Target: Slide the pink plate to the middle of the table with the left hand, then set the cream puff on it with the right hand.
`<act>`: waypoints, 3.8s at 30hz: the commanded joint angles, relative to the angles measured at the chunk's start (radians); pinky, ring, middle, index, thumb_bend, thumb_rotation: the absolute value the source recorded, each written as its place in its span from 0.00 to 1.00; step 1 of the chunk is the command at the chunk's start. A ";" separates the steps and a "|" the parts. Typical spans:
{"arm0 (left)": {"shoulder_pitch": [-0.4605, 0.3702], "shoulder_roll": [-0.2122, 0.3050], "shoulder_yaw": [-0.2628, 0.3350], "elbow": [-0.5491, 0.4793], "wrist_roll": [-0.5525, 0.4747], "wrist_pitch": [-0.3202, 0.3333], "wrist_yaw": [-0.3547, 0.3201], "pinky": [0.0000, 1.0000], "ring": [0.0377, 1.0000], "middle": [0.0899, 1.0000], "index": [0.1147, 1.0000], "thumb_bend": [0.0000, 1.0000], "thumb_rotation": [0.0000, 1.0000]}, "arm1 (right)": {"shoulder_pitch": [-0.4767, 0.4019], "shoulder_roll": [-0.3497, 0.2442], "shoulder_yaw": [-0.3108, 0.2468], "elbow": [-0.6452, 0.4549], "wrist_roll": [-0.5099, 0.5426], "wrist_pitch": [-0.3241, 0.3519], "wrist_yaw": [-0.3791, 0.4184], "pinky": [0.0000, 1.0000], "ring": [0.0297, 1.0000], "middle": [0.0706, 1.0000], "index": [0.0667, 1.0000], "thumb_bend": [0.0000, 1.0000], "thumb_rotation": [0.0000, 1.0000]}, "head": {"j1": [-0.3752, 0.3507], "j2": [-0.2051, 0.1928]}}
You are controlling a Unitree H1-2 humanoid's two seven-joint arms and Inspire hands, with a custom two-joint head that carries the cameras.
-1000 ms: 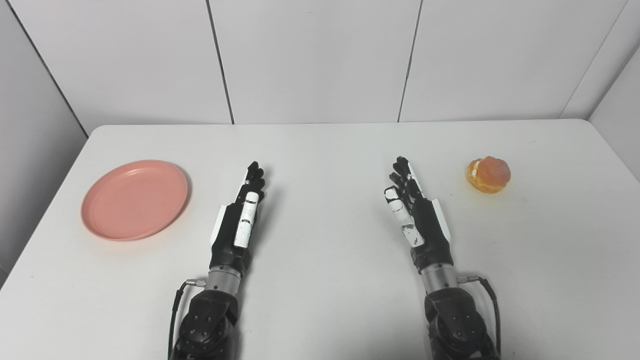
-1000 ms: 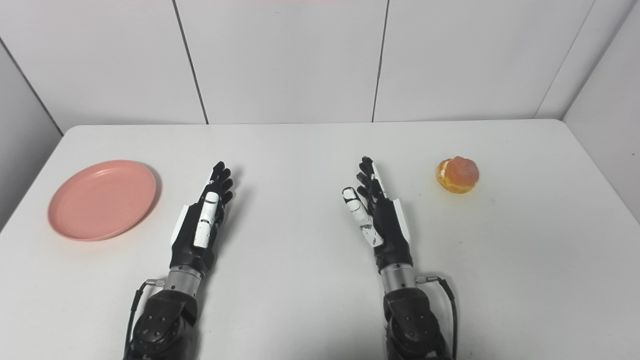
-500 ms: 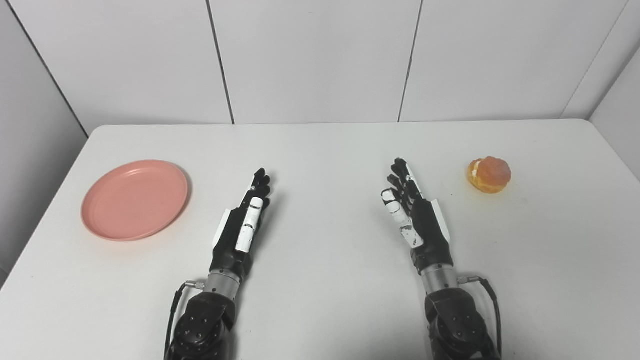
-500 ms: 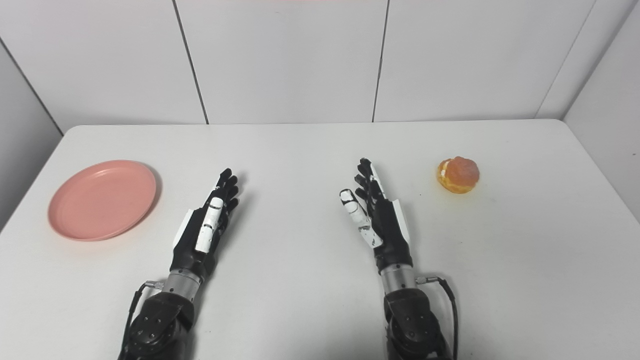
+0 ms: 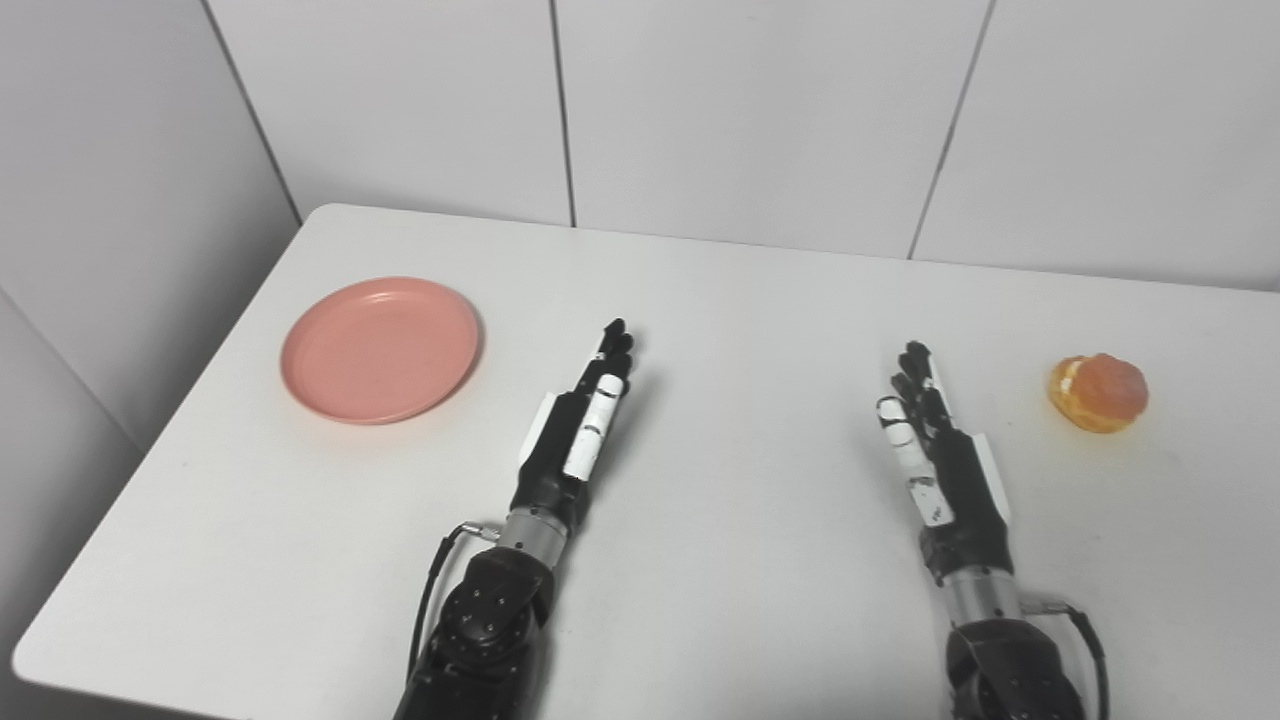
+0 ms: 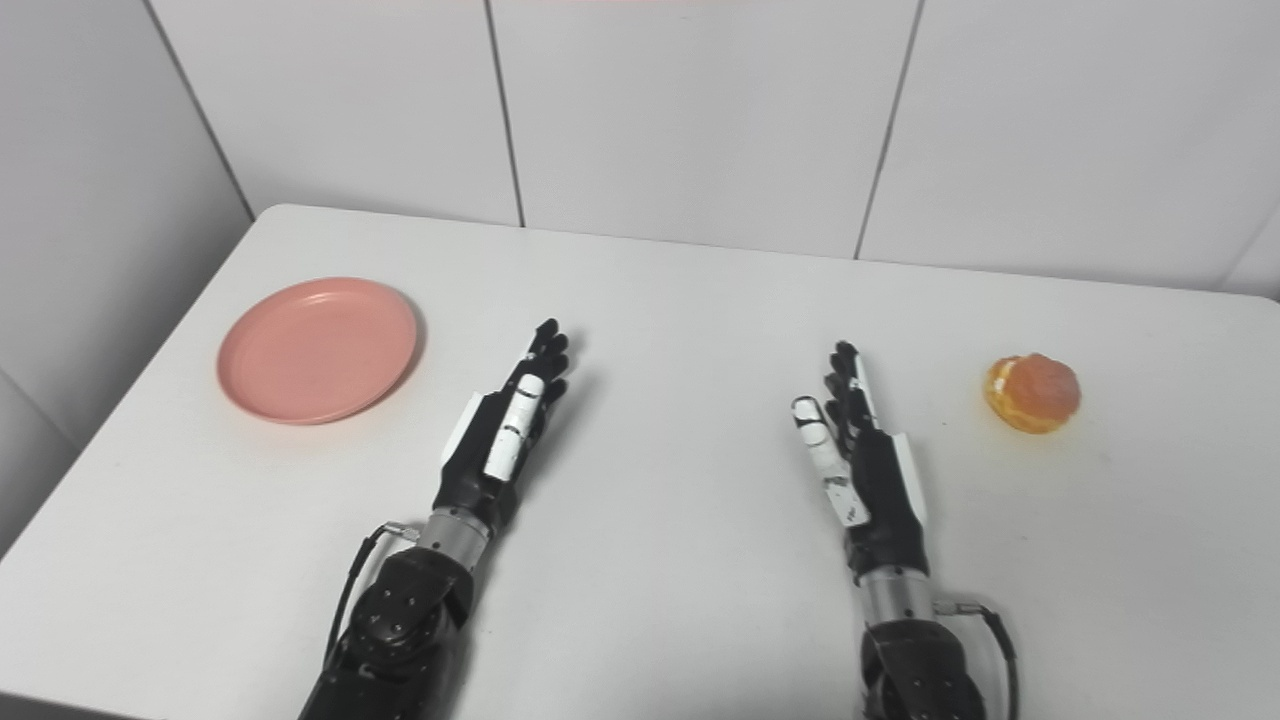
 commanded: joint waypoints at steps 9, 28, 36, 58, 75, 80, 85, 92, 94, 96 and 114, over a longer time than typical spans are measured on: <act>-0.084 -0.045 0.045 0.083 0.040 -0.184 0.114 0.98 0.97 0.98 0.97 0.55 1.00 | -0.007 -0.028 -0.036 0.098 0.092 -0.133 0.064 1.00 1.00 1.00 1.00 0.60 0.78 | 0.042 -0.035; -0.241 0.090 0.305 0.010 -0.104 -0.178 0.200 0.79 0.78 0.77 0.75 0.66 1.00 | -0.009 -0.026 -0.039 0.109 0.090 -0.146 0.066 1.00 1.00 1.00 1.00 0.59 0.77 | 0.035 -0.033; -0.268 0.163 0.390 0.018 -0.124 -0.164 0.242 0.74 0.74 0.72 0.70 0.65 1.00 | -0.007 -0.021 -0.037 0.109 0.089 -0.149 0.067 1.00 1.00 1.00 0.99 0.60 0.77 | 0.028 -0.046; -0.250 0.355 0.489 0.150 -0.179 -0.117 0.254 0.70 0.71 0.69 0.69 0.71 1.00 | 0.008 -0.022 -0.042 0.071 0.097 -0.127 0.069 1.00 0.99 1.00 0.99 0.59 0.76 | 0.054 -0.035; -0.249 0.396 0.463 0.303 -0.179 -0.110 0.225 0.78 0.76 0.73 0.71 0.66 1.00 | 0.011 -0.039 -0.045 0.061 0.101 -0.139 0.076 1.00 0.99 1.00 0.99 0.58 0.77 | 0.062 -0.028; -0.260 0.402 0.449 0.368 -0.179 -0.144 0.207 0.85 0.76 0.73 0.69 0.65 1.00 | 0.010 -0.040 -0.046 0.066 0.108 -0.142 0.079 1.00 0.98 1.00 0.99 0.57 0.77 | 0.062 -0.028; -0.262 0.404 0.415 0.421 -0.165 -0.159 0.186 0.85 0.76 0.73 0.71 0.63 1.00 | 0.009 -0.044 -0.044 0.065 0.111 -0.143 0.083 1.00 0.99 1.00 0.99 0.57 0.77 | 0.065 -0.027; -0.259 0.391 0.377 0.442 -0.171 -0.185 0.134 0.87 0.80 0.78 0.77 0.59 1.00 | 0.009 -0.046 -0.048 0.064 0.118 -0.144 0.085 1.00 0.99 1.00 0.99 0.58 0.76 | 0.066 -0.028; -0.255 0.388 0.366 0.439 -0.161 -0.180 0.134 0.86 0.81 0.78 0.77 0.59 1.00 | 0.008 -0.046 -0.050 0.068 0.118 -0.144 0.084 1.00 0.98 1.00 0.99 0.58 0.76 | 0.068 -0.028; -0.256 0.383 0.365 0.446 -0.184 -0.171 0.122 0.87 0.82 0.79 0.76 0.61 1.00 | 0.007 -0.048 -0.050 0.071 0.120 -0.145 0.087 1.00 0.98 1.00 0.99 0.58 0.75 | 0.069 -0.027; -0.264 0.300 0.382 0.378 -0.345 -0.068 0.043 0.81 0.80 0.78 0.76 0.64 1.00 | 0.007 -0.053 -0.048 0.065 0.122 -0.135 0.089 1.00 0.98 1.00 0.99 0.60 0.76 | 0.061 -0.020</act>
